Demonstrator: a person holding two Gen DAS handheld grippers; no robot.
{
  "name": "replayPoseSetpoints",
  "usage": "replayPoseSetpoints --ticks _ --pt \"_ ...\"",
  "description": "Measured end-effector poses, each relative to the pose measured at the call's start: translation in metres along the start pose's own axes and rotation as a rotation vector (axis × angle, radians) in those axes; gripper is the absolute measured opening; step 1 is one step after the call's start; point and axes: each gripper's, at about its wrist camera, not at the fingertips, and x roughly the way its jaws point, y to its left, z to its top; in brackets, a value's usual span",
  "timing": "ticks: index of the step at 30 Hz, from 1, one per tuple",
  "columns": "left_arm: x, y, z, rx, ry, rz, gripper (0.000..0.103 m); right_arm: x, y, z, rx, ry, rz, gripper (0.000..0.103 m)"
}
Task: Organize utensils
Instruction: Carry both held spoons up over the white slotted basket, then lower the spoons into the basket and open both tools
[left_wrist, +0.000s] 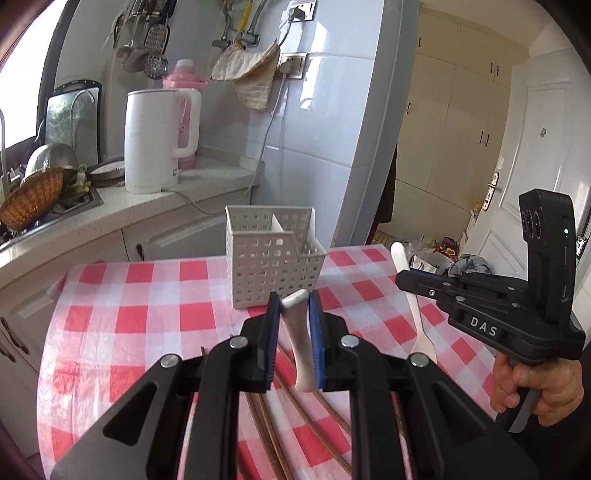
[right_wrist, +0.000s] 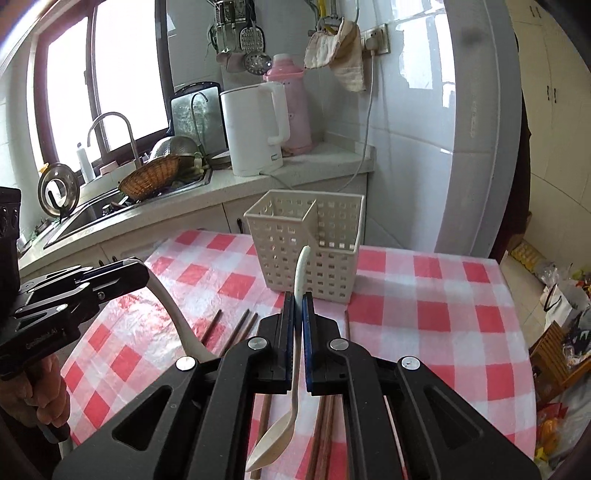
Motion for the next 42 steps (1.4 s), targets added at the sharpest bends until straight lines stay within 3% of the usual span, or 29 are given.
replayPoseSetpoints --ticks 10,19,29,42 --pt "0.016 0.002 0.1 0.059 -0.102 0.037 0.015 0.019 -0.021 0.087 0.011 -0.116 -0.061 0.005" --pt "0.066 0.019 0.153 0.067 -0.095 0.09 0.015 0.065 -0.031 0.129 0.002 -0.166 -0.103 0.005" --pt "0.116 0.037 0.155 0.057 -0.042 0.137 0.015 0.117 -0.045 0.139 0.014 -0.148 -0.15 0.005" --pt "0.157 0.047 0.138 0.058 0.049 0.16 0.015 0.153 -0.057 0.12 0.057 -0.07 -0.116 0.006"
